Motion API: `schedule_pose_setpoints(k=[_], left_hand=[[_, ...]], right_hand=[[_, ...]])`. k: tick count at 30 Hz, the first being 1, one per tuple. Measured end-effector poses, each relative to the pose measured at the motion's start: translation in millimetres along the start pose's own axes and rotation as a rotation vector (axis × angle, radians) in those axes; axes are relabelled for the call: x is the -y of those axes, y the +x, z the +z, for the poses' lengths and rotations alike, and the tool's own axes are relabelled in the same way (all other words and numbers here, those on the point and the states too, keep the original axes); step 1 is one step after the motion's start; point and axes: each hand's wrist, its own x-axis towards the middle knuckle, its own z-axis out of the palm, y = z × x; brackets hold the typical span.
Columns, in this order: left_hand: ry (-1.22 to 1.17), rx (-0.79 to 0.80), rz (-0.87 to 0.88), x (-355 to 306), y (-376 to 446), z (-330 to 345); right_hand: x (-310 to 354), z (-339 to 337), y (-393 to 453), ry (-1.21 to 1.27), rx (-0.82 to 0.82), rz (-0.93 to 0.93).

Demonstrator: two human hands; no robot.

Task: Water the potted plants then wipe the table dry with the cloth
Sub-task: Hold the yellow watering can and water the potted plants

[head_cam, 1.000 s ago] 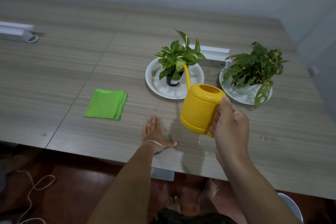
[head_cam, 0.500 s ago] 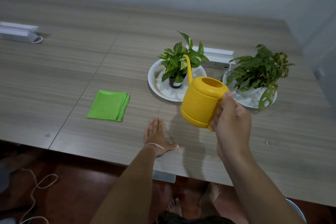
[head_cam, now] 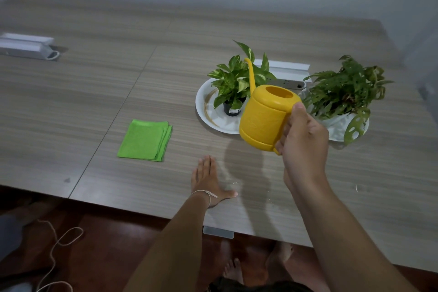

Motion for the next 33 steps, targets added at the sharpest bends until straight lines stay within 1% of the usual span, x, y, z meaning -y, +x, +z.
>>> schedule_pose_setpoints(k=[9,24,33], left_hand=[[0.011,-0.003,-0.004,0,-2,-1],[0.014,0.021,-0.013,-3,1,-2],[0.006,0.021,-0.014,-4,0,-2]], right_hand=[[-6,2,-7,-0.018,0.034,-0.008],[-11,-25,-7,-0.042,-0.076,0.046],[-12,-18,2,-0.046,-0.044,0.015]])
